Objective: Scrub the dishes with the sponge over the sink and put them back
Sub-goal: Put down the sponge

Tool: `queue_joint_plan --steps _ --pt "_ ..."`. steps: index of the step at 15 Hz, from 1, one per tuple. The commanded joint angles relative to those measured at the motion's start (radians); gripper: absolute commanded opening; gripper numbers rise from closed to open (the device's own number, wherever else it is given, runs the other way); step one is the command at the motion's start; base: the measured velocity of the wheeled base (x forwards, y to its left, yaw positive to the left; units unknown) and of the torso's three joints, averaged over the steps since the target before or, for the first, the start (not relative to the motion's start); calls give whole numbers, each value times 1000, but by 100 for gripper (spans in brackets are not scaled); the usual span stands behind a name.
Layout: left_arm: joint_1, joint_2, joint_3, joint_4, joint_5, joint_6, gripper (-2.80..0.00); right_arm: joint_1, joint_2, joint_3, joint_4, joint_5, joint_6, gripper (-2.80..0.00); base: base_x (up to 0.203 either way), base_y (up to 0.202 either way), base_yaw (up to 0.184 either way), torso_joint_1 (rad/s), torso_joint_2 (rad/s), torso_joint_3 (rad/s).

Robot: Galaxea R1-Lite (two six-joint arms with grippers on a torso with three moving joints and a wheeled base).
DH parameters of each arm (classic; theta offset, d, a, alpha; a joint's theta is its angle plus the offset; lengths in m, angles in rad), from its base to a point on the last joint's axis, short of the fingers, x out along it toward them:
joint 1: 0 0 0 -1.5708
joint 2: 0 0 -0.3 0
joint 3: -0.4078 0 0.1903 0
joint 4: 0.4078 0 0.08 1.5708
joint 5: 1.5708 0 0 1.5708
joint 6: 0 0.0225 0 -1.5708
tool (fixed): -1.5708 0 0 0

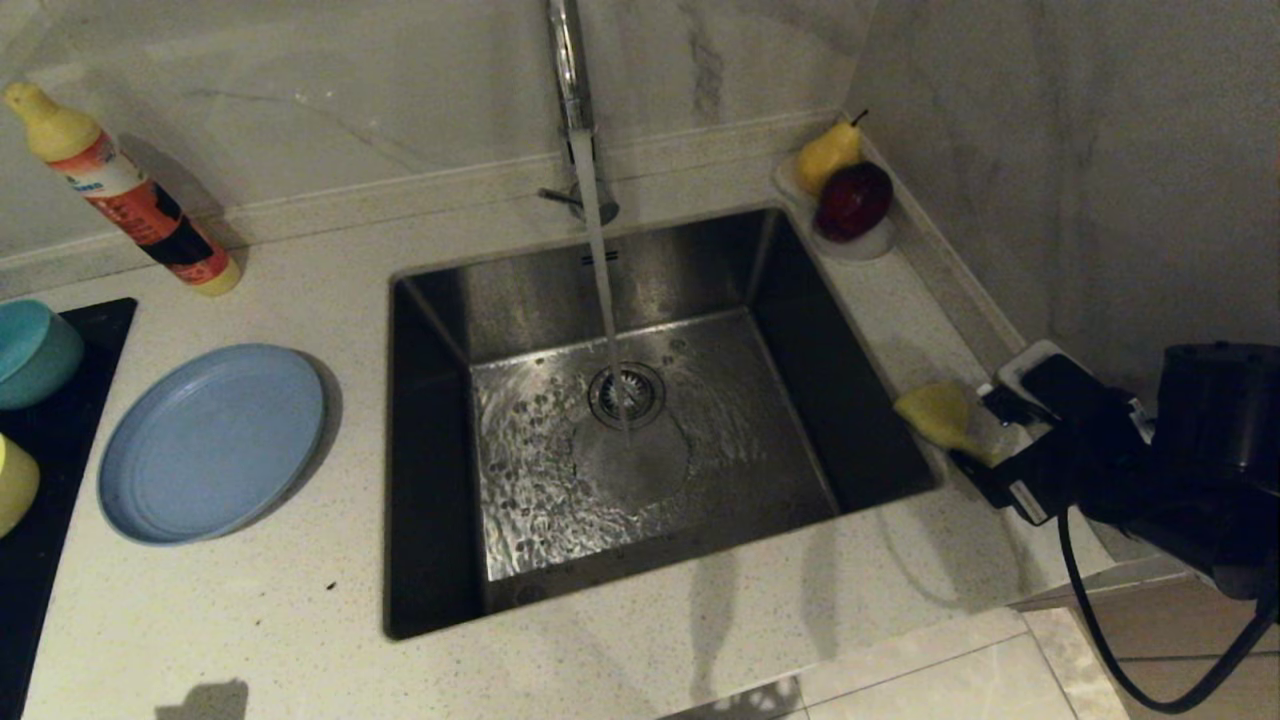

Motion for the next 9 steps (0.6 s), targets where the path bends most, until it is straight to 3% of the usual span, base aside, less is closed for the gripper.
queue_joint_plan --steps 1,9 --pt "0 1 36 -1 0 1 -280 1 4 -1 -3 -1 -4 0 0 0 0 0 0 0" --pt "0 1 37 -2 0 0 -280 1 25 6 -5 -5 10 0 0 0 0 0 0 0"
